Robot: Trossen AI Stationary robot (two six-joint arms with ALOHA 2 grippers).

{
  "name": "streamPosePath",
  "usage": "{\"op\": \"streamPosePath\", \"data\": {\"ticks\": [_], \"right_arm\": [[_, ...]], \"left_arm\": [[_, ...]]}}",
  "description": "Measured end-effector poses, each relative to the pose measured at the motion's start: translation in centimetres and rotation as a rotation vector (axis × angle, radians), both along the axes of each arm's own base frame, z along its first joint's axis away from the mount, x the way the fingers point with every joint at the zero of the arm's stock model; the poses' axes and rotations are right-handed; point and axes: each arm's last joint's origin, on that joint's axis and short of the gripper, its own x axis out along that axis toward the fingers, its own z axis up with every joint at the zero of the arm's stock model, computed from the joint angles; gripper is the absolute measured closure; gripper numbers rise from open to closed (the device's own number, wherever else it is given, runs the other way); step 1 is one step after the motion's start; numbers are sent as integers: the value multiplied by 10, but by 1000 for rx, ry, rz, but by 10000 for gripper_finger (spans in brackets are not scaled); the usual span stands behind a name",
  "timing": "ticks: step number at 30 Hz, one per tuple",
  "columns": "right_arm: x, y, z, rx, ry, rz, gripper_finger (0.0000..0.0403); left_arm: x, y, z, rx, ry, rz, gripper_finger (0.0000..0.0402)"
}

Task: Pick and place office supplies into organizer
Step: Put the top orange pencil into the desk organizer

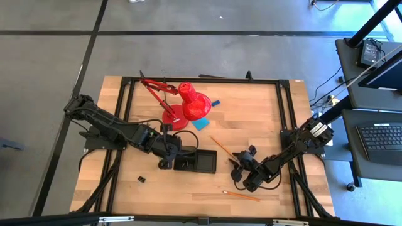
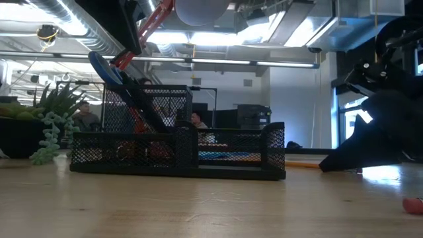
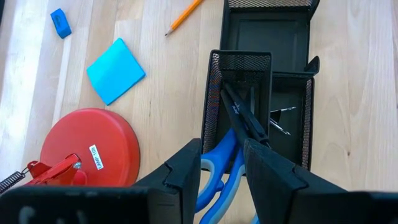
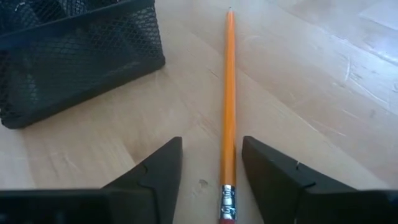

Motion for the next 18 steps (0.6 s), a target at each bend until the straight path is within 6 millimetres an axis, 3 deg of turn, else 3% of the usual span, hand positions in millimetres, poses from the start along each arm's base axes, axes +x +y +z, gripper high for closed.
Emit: {"op": "streamPosePath", "data": {"ticks": [18], "right_arm": [[-7,-13,-14,-118,-18,-10,247]], "left_arm": [[0,0,0,2,1,-2,286]]}}
